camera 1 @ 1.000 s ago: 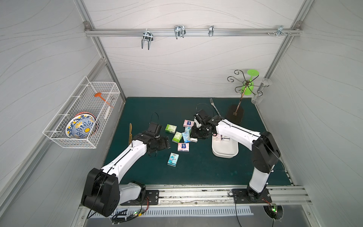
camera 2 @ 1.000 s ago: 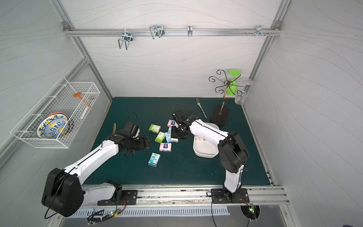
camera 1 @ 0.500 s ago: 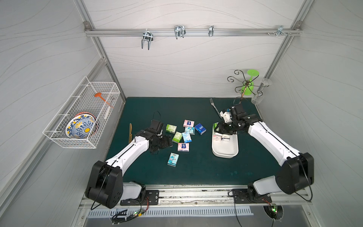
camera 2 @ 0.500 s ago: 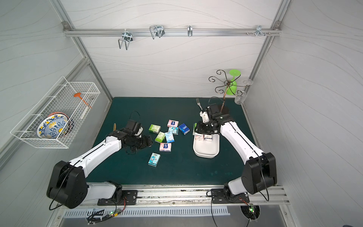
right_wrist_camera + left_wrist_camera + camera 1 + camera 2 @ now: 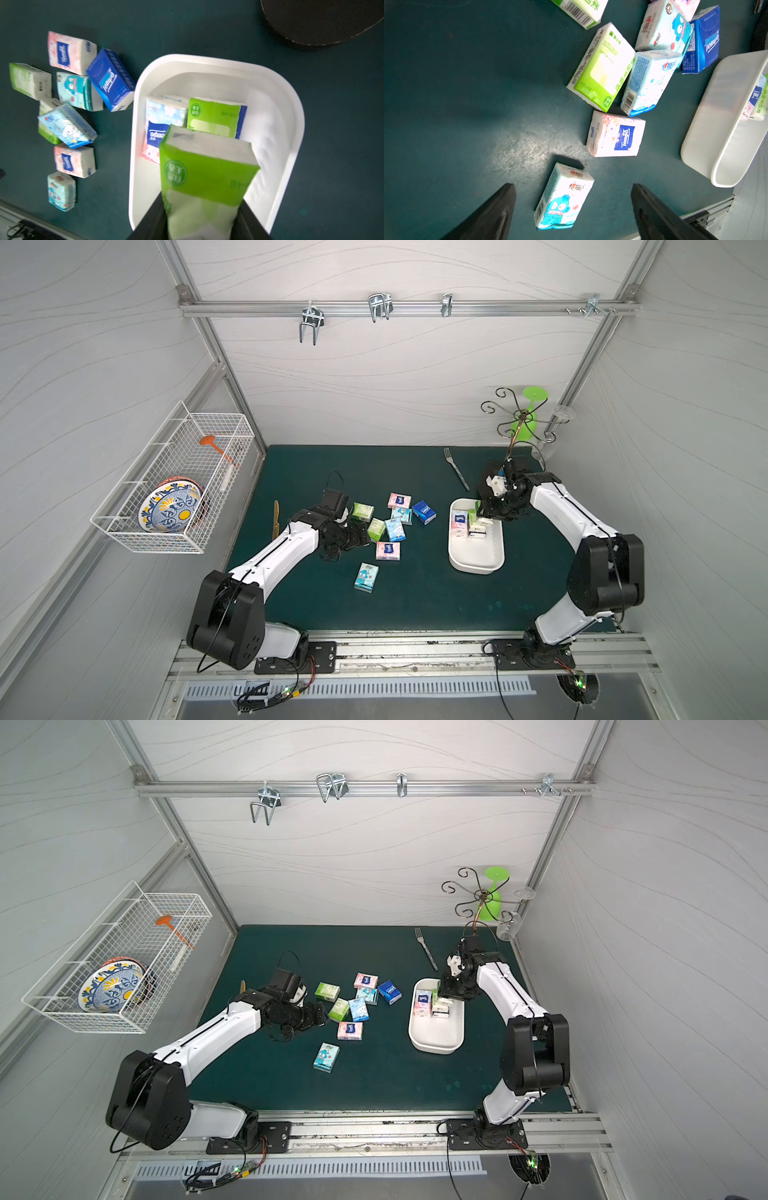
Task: Put the pocket tissues into the storage box
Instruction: Place the pocket tissues in the storage box.
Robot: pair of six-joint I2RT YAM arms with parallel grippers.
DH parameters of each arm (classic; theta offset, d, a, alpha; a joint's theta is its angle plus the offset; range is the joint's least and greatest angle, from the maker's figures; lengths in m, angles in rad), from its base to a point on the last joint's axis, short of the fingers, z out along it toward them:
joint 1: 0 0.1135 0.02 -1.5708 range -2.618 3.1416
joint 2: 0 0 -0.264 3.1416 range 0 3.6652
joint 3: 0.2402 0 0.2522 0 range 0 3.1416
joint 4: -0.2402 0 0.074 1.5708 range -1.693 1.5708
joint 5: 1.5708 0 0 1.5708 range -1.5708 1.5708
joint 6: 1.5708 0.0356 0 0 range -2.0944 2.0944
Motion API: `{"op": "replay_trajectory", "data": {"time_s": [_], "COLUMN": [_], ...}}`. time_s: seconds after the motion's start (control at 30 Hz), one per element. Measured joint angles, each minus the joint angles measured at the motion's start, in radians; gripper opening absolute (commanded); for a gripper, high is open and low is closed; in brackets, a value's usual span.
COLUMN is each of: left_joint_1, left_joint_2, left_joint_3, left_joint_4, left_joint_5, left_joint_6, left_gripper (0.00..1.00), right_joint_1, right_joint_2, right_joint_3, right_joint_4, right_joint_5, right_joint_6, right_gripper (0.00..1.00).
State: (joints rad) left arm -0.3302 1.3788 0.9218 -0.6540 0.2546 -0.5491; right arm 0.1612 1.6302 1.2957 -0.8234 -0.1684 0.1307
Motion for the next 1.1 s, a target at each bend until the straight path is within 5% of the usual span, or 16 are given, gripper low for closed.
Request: {"op": "replay_trajectory", "data": {"time_s": [0.6,0.8,1.1], "left_joint_1": [0.000,0.000,0.000], "left_joint_2": [-0.017,-0.026,-0.027], "left_joint_3": [0.002,0.002,0.002], "left_joint_4": [-0.022,-0.029,-0.029], "left_joint_5": [-0.001,-0.007,-0.008], "left_joint_6": [0.011,0.017,0.018], "left_gripper": [0.92,0.92,0.92], "right_joint_1": [-0.002,-0.002,0.006], "right_joint_2": [0.082,0.097,0.086], "right_joint_3": [0.001,0.014,0.064], "right_joint_4": [-0.025,-0.027,-0.059], "right_joint_5": [0.112,0.124,0.175], "right_joint_6": [-0.024,-0.027,-0.022], "right_gripper": [0.48,0.71,0.82]}}
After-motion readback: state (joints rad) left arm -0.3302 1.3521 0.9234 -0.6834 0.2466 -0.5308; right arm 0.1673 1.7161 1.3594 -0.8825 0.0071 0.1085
